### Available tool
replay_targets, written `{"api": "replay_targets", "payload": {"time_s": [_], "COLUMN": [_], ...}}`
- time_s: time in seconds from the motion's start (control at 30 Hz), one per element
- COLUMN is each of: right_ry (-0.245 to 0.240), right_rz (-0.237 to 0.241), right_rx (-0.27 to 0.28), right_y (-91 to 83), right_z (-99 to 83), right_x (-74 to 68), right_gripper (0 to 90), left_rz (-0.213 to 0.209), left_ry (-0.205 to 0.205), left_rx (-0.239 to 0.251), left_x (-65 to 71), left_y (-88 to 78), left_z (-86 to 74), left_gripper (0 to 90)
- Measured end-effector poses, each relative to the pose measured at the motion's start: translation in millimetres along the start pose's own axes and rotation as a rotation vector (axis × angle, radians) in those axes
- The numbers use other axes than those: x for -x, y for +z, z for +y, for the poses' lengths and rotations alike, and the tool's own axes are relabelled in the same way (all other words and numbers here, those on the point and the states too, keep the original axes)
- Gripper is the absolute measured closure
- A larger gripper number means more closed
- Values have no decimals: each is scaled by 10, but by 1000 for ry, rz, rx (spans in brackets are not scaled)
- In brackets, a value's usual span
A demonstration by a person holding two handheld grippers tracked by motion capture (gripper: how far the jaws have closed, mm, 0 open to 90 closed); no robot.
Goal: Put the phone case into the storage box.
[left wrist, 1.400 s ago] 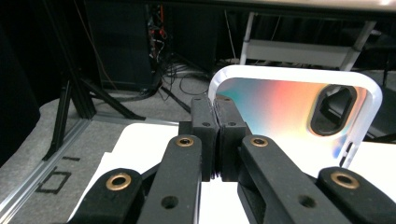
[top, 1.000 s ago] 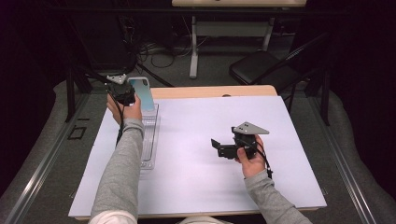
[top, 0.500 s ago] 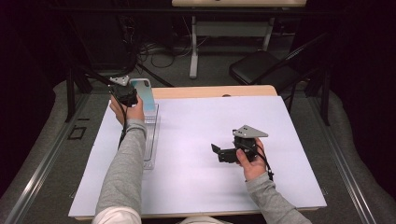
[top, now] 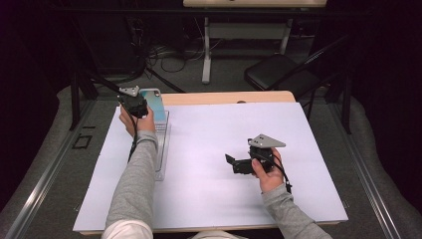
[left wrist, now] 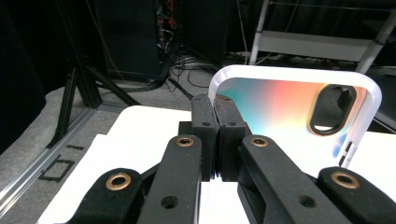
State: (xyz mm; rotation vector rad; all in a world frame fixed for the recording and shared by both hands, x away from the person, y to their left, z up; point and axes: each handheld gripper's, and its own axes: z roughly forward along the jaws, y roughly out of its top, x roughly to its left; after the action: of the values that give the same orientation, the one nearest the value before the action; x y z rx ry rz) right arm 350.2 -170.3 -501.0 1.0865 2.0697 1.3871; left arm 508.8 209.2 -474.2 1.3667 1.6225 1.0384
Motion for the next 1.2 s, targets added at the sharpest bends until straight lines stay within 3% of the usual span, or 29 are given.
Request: {"api": "replay_targets", "payload": {"time_s": [0.43,0.97,1.2], "right_ry": [-4,-14,-18], "right_rz": [8,16,17], "right_rx": [-8,-19,-18], "right_y": [40,59,67], "right_z": [-20,-31,-34], "right_x": [-14,-24,-28], "right_gripper": [0,0,0], "left_rz": [-8,-24,-24], "left_ry": [20,60,47], "left_rx": [8,-28,-29], "left_x": [16,59,48], "left_y": [44,145,162], "left_z": [-42,-140,-152], "left_gripper": [890,890,890]}}
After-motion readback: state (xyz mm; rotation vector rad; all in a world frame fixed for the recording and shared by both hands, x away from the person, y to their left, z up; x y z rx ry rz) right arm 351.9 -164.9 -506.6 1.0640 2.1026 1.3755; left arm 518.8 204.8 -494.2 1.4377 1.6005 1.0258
